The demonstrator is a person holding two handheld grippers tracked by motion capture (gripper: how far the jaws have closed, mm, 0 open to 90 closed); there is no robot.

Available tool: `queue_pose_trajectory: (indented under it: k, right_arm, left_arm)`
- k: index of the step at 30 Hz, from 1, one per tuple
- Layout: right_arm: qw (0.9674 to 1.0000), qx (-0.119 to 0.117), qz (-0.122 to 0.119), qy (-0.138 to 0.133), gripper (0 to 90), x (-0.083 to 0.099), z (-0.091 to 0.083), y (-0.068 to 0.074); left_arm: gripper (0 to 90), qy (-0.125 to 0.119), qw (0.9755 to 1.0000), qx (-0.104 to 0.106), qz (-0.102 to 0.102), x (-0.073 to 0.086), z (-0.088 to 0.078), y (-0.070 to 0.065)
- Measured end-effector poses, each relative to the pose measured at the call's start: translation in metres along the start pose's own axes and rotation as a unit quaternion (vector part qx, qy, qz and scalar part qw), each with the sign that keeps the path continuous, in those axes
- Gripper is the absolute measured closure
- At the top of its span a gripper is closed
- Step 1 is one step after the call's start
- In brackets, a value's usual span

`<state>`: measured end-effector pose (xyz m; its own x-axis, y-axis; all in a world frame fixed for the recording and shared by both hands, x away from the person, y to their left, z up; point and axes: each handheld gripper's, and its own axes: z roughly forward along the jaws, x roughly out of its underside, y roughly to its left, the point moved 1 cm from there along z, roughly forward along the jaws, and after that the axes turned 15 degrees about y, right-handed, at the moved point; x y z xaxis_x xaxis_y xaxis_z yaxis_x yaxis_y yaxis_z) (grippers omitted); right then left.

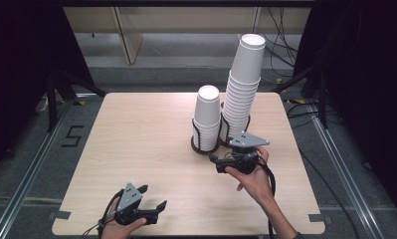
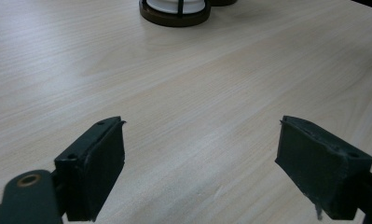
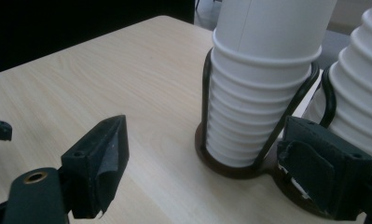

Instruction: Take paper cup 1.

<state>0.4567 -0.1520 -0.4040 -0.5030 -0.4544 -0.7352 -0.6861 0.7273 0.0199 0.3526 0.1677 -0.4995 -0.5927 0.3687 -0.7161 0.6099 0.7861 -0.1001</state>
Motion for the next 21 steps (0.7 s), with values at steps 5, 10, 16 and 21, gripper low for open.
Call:
queue_pose_trajectory:
  k: [5,10,16,21]
  right_arm:
    - [0.9999,0.004,0.003,-0.014,16.8,-0.014,-0.003,-0.003]
    - [0.9997,0.009,0.010,-0.023,17.0,-0.025,-0.002,-0.006]
    - [0.9993,0.029,0.009,-0.022,17.2,-0.037,-0.001,-0.007]
    - [0.9989,0.040,0.013,-0.020,18.2,-0.057,0.000,-0.013]
  left_arm:
    - [14.7,0.001,1.0000,0.000,-0.002,0.001,0.000,0.001]
    - [14.7,0.001,1.0000,-0.001,-0.002,0.001,0.000,0.001]
    - [14.7,0.005,1.0000,-0.002,0.000,0.001,0.001,0.001]
    - [14.7,0.006,1.0000,-0.002,-0.001,0.001,0.001,0.001]
